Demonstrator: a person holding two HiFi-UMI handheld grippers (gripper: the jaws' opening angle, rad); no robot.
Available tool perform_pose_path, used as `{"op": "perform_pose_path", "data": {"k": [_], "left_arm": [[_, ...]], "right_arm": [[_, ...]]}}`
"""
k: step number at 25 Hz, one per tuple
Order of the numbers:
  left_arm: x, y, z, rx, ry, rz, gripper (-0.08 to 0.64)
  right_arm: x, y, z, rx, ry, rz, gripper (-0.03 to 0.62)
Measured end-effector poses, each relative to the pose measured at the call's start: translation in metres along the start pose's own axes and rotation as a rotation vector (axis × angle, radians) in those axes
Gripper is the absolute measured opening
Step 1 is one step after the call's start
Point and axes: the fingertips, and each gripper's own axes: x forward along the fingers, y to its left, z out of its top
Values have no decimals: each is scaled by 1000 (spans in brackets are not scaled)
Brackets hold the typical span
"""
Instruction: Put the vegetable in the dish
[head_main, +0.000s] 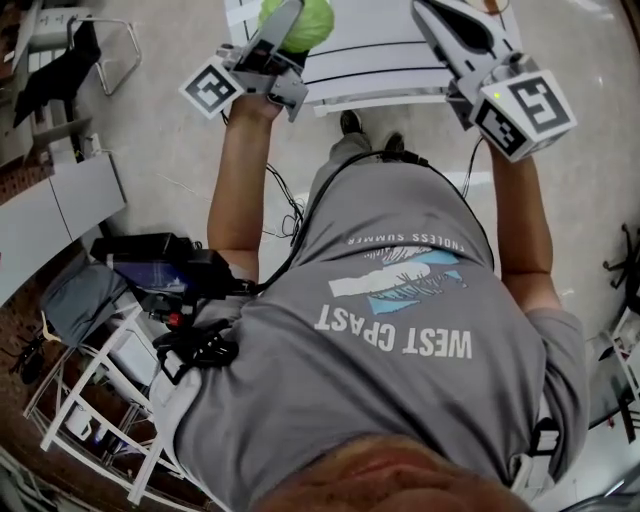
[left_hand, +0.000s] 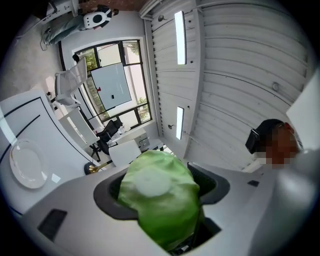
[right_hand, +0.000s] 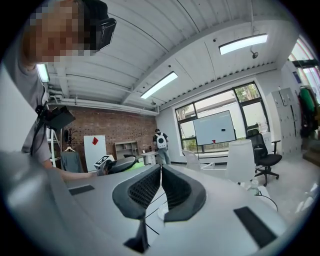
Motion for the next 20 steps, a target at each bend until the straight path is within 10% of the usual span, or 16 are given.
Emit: {"op": "perform_pose_path", "data": {"k": [14, 20], "left_arm": [[9, 167, -12, 302, 400, 184, 311], [-4, 224, -40, 192, 472, 267, 310]], "right_arm": [[79, -34, -36, -50, 137, -113, 9], [64, -28, -50, -28, 187, -165, 9]]}}
